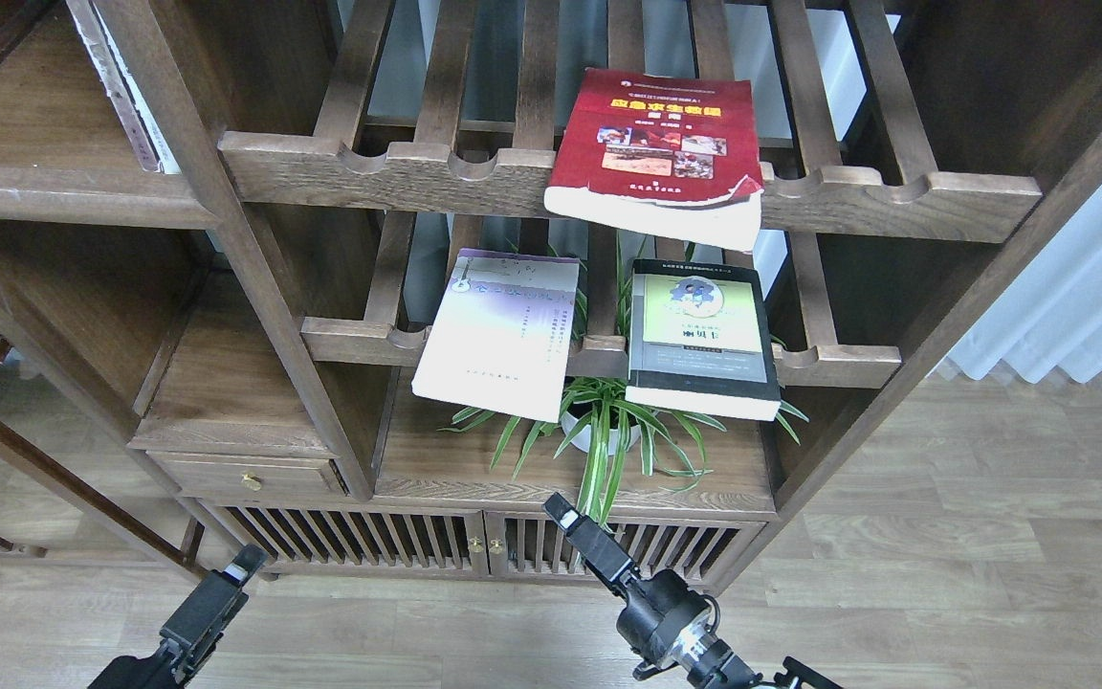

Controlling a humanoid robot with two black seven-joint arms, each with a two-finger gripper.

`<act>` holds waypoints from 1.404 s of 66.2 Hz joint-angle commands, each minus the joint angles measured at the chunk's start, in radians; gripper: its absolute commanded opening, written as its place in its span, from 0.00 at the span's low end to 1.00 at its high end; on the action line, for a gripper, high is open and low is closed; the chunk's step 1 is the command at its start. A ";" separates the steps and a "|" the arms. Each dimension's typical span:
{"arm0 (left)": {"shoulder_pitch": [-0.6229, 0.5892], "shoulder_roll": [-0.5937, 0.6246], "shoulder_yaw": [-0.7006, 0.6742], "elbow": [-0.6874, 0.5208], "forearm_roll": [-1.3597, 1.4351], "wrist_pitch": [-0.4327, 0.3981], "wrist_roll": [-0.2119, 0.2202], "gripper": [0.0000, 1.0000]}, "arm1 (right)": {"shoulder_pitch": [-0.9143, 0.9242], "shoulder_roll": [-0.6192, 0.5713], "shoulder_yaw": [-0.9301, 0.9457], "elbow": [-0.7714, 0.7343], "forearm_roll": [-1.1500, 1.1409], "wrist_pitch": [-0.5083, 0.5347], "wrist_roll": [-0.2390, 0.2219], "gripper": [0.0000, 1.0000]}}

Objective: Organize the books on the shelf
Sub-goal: 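Raise the right gripper toward the dark green book on the middle shelf, then grasp the dark green book with the right gripper and pull it out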

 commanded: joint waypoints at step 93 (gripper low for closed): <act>-0.062 0.042 -0.083 0.098 0.000 0.000 0.007 1.00 | -0.023 0.011 0.349 0.190 0.185 0.000 0.086 0.83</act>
